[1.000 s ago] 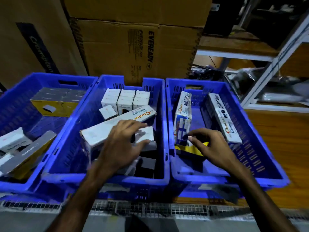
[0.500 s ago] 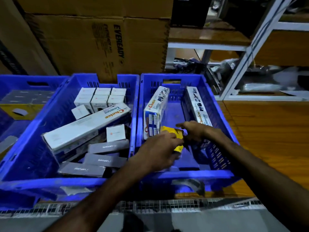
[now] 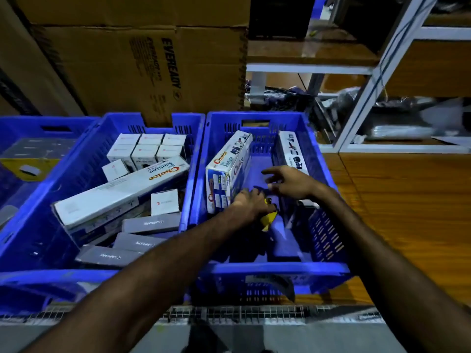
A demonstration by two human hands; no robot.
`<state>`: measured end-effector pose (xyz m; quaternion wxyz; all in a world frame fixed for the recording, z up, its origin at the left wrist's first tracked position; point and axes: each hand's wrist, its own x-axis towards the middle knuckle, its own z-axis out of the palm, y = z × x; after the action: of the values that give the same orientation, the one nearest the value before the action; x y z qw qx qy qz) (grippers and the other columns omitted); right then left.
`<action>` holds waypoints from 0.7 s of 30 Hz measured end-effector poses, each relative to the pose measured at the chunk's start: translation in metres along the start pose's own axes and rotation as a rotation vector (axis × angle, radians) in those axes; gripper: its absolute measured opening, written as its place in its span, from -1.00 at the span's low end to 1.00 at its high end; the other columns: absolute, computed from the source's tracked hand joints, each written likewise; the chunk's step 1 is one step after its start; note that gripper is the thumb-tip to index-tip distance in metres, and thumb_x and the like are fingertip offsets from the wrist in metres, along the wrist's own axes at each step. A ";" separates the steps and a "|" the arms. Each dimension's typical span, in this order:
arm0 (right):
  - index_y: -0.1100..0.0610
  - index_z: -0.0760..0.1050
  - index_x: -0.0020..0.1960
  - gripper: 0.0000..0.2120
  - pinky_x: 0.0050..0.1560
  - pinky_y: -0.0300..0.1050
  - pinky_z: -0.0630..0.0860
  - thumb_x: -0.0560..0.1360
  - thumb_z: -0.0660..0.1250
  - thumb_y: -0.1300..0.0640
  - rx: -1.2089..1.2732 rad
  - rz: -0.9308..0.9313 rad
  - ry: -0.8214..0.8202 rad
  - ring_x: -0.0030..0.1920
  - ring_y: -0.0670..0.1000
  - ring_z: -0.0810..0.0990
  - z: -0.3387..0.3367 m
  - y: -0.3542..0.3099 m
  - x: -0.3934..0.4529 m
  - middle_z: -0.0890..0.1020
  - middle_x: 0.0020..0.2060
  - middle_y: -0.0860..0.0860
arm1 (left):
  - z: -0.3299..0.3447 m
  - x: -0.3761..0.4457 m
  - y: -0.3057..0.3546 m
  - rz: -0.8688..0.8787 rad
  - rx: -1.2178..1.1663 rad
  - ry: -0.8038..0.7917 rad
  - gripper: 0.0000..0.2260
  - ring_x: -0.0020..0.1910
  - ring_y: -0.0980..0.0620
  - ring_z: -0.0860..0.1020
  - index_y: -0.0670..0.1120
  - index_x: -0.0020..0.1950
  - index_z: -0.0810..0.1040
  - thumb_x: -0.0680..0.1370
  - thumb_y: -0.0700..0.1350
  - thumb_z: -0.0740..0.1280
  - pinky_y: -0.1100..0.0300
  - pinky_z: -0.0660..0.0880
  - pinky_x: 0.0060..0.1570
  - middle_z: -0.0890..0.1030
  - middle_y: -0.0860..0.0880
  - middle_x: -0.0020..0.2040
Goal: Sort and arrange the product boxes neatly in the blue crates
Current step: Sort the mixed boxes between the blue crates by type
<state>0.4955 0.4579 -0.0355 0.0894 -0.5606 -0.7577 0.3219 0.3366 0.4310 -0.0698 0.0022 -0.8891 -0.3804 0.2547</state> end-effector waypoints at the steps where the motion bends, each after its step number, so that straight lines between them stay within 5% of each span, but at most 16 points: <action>1: 0.17 0.42 0.46 -0.56 0.25 0.09 0.56 0.60 0.34 0.24 0.063 -0.008 0.056 0.20 0.12 0.65 -0.002 0.000 -0.005 0.65 0.22 0.18 | -0.005 -0.002 -0.003 0.002 -0.083 0.032 -0.42 0.38 -0.30 0.44 0.17 0.59 0.21 0.61 0.04 0.37 -0.20 0.50 0.23 0.38 -0.25 0.42; 6: 0.22 0.56 0.15 -0.83 -0.06 0.15 0.65 0.66 0.21 0.32 0.645 -0.003 0.410 -0.18 0.12 0.67 -0.013 -0.015 -0.036 0.69 -0.08 0.16 | -0.028 -0.026 -0.014 0.022 -0.564 0.230 -0.02 0.28 -0.21 0.47 0.17 0.58 0.14 0.30 0.10 0.63 -0.08 0.53 0.22 0.38 -0.15 0.33; 12: 0.30 0.58 0.11 -0.82 -0.22 0.02 0.66 0.67 0.20 0.29 0.672 0.054 0.718 -0.23 0.05 0.65 -0.018 -0.019 -0.050 0.66 -0.16 0.15 | -0.037 -0.048 -0.041 0.112 -1.057 0.500 0.05 0.39 -0.09 0.43 0.36 0.53 0.20 0.17 0.06 0.69 -0.12 0.45 0.42 0.37 -0.03 0.41; 16: 0.06 0.60 -0.08 -0.81 -0.20 0.11 0.66 0.58 0.27 0.28 0.202 0.127 0.559 -0.21 0.18 0.70 0.000 -0.005 -0.050 0.70 -0.21 0.11 | -0.047 -0.065 -0.053 0.113 -1.282 0.816 0.02 0.53 -0.05 0.35 0.30 0.56 0.24 0.20 0.14 0.71 -0.21 0.45 0.42 0.29 0.08 0.57; 18: 0.12 0.61 -0.07 -0.88 -0.18 0.03 0.53 0.49 0.31 0.27 -0.209 0.130 0.383 -0.06 0.28 0.66 0.010 -0.009 -0.049 0.70 -0.13 0.19 | -0.044 -0.073 -0.058 0.099 -1.372 1.002 0.02 0.52 -0.05 0.39 0.21 0.58 0.26 0.24 0.14 0.72 -0.18 0.52 0.36 0.30 0.11 0.57; 21: 0.22 0.58 0.03 -0.81 -0.13 0.04 0.53 0.49 0.40 0.11 -0.390 0.122 0.117 0.01 0.33 0.63 0.037 -0.026 -0.045 0.66 -0.02 0.29 | -0.036 -0.080 -0.062 0.050 -1.349 1.168 0.02 0.53 0.01 0.37 0.10 0.61 0.25 0.27 0.13 0.71 -0.13 0.48 0.41 0.32 0.04 0.57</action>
<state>0.4722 0.3988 -0.0389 0.0033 -0.6300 -0.7637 0.1409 0.2645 0.4273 0.0096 -0.3335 -0.6972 -0.3678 -0.5171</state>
